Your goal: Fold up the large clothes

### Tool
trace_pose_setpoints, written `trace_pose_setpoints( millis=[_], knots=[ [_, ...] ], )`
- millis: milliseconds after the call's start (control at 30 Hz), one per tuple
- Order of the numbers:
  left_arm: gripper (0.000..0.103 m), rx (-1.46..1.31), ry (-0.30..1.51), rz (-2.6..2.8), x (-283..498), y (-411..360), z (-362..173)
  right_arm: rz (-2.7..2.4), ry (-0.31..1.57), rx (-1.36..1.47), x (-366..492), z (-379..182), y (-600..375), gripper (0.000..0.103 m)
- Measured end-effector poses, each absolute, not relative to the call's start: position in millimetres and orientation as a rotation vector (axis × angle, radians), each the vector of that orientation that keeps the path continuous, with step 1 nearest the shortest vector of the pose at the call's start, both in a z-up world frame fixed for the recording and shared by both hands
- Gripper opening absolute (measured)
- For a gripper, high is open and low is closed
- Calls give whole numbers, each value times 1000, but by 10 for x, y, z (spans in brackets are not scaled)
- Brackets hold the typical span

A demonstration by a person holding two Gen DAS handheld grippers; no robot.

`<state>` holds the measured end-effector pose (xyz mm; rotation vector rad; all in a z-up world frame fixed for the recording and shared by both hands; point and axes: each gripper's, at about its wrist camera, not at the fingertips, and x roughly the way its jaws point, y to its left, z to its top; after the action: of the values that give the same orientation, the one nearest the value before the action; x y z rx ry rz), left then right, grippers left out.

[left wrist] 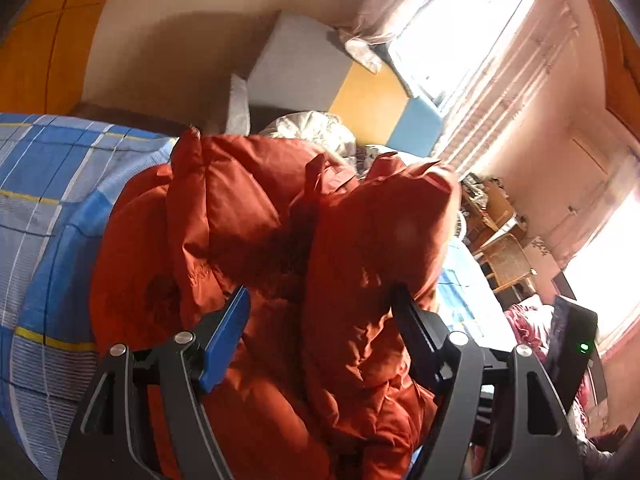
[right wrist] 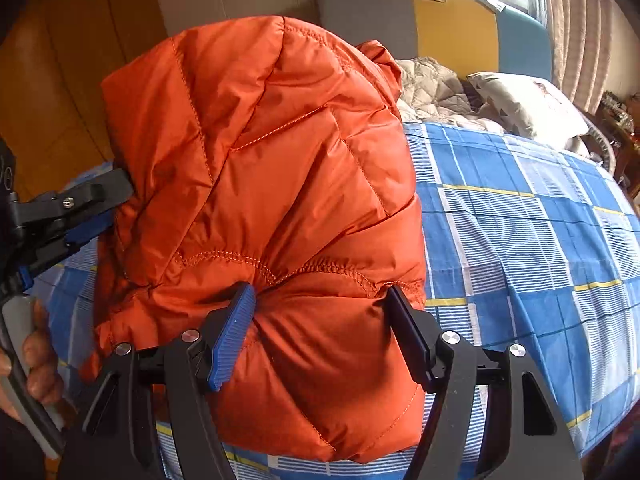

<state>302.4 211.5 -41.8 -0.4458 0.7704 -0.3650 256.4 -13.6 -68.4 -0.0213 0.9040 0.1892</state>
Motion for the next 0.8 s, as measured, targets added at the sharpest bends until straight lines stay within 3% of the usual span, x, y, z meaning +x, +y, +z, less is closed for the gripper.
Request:
trace_pose_setpoints(
  millis=[67,233,300,333,367,467,800],
  knots=[
    [63,-457,766,-316,3020,2121,-449,180,900,-45,2559,-693,-98,68],
    [62,-443,743,-224,2935,2089,-414,181,912,-171,2577,-686,113,68],
    [57,-392,741,-216,2939,2052,-379,189,918,-211,2600,-688,167,68],
    [48,-380,747,-231,2963,2039,-373,188,921,-219,2608,-691,176,68],
    [25,-362,757,-240,3000,2022,-375,191,922,-224,2614,-694,181,68],
    [5,-341,745,-256,3012,1970,-365,193,920,-231,2605,-687,200,68],
    [2,-393,757,-210,2921,2191,-515,212,837,-108,2643,-376,38,68]
  ],
)
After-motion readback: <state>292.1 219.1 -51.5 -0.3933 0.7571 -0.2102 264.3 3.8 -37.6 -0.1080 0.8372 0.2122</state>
